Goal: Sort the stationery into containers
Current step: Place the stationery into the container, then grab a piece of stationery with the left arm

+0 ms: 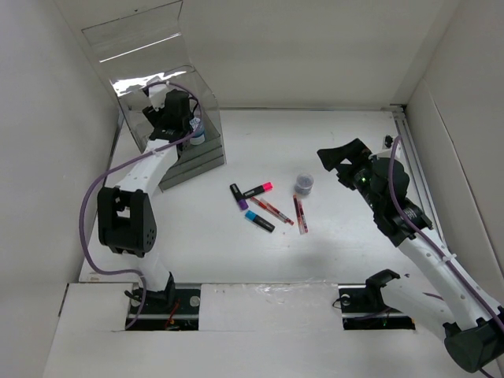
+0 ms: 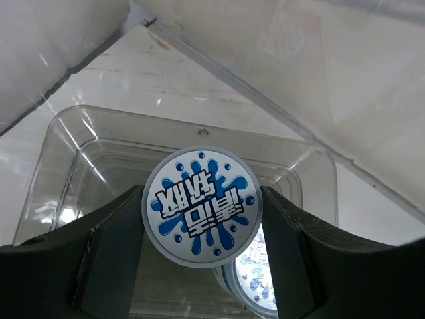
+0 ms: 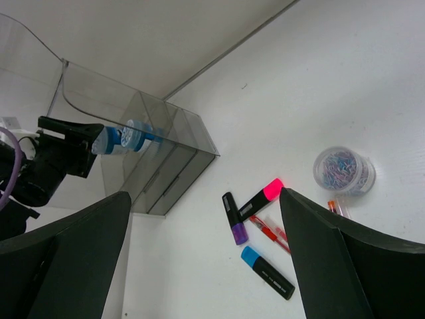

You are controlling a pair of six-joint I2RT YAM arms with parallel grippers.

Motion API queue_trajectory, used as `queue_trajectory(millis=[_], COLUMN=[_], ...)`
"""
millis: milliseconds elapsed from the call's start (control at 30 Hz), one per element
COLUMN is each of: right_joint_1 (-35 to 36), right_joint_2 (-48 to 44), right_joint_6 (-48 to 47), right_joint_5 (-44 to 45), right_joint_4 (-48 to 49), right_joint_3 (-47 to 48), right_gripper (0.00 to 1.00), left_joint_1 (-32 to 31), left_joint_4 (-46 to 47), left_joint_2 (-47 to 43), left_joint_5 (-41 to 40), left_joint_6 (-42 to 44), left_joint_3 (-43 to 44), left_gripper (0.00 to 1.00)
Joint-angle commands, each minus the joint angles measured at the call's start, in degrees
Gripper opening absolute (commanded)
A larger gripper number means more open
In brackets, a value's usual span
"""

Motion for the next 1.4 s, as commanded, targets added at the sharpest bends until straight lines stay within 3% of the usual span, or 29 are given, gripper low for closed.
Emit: queue_trajectory(millis=[0, 100, 333, 433, 533, 600, 667, 767, 800, 833, 867, 967, 1000, 1100, 1233, 1367], right_joint_1=[-0.4, -0.4, -0.4, -0.4, -0.4, -0.4, -0.4, -0.4, -0.4, -0.4, -0.4, -0.4, -0.4, -0.4, -0.9, -0.9], right_joint_2=[-0.3, -0.3, -0.3, -0.3, -0.3, -0.8, -1.4, -2.6, -3.2, -4.2, -4.7, -6.5, -6.5, -7.7, -7.0, -7.0], right_joint_6=[-0.1, -0.1, -0.1, -0.1, -0.1, -0.6, -0.6, -0.6, -0.6, -0.6, -0.6, 1.6, 1.6, 2.1, 2.1, 2.1], right_joint_5=[-0.4, -0.4, -0.4, -0.4, 0.2, 0.8, 0.8, 1.9, 4.1, 5.6, 7.0, 12.3, 13.0, 13.7, 13.7, 13.7], right_joint_4=[2.5, 2.5, 2.5, 2.5, 2.5, 2.5, 2.5, 2.5, 2.5, 1.9, 1.9, 0.0, 0.0, 0.0, 0.0, -0.5], right_joint_3=[0.3, 0.3, 0.3, 0.3, 0.3, 0.3, 0.3, 0.3, -0.3, -0.3, -0.3, -0.8, -0.8, -1.3, -1.3, -1.3], right_gripper=[1.0, 1.0, 1.0, 1.0, 1.0, 0.92, 0.64, 0.27, 0.25, 0.25, 0.34, 0.61, 0.75, 0.91, 0.99, 0.99], left_joint_1=[0.1, 0.1, 0.1, -0.5, -3.6, -7.7, -12.0, -23.9, -29.9, -32.4, -34.4, -38.8, -39.5, -42.8, -45.5, -45.5], left_joint_4=[5.0, 5.0, 5.5, 7.8, 11.4, 13.6, 17.3, 22.6, 23.7, 23.7, 23.7, 22.0, 21.4, 20.6, 18.2, 13.7], left_joint_2=[-0.6, 0.0, -2.7, -6.9, -12.7, -15.7, -19.7, -21.3, -21.3, -19.8, -18.5, -11.6, -8.1, -3.2, 4.2, 11.4], left_joint_5=[-2.0, -2.0, 1.1, 2.4, 1.8, 1.2, -0.1, -2.8, -2.8, -2.8, -2.8, 6.9, 10.4, 11.5, 12.9, 11.6], left_joint_6=[1.1, 1.1, 0.3, -0.3, -0.3, -0.3, -0.3, 1.3, 2.1, 2.1, 2.7, 2.1, 2.1, 1.4, 3.9, 3.9], left_joint_3=[3.5, 3.5, 1.7, -0.9, -4.7, -6.9, -11.5, -18.4, -19.6, -20.4, -20.9, -19.5, -18.9, -16.6, -10.2, -3.5], left_gripper=[0.5, 0.58, 0.91, 0.92, 0.86, 0.8, 0.8, 0.77, 0.77, 0.8, 0.82, 0.93, 0.95, 1.0, 1.0, 1.0])
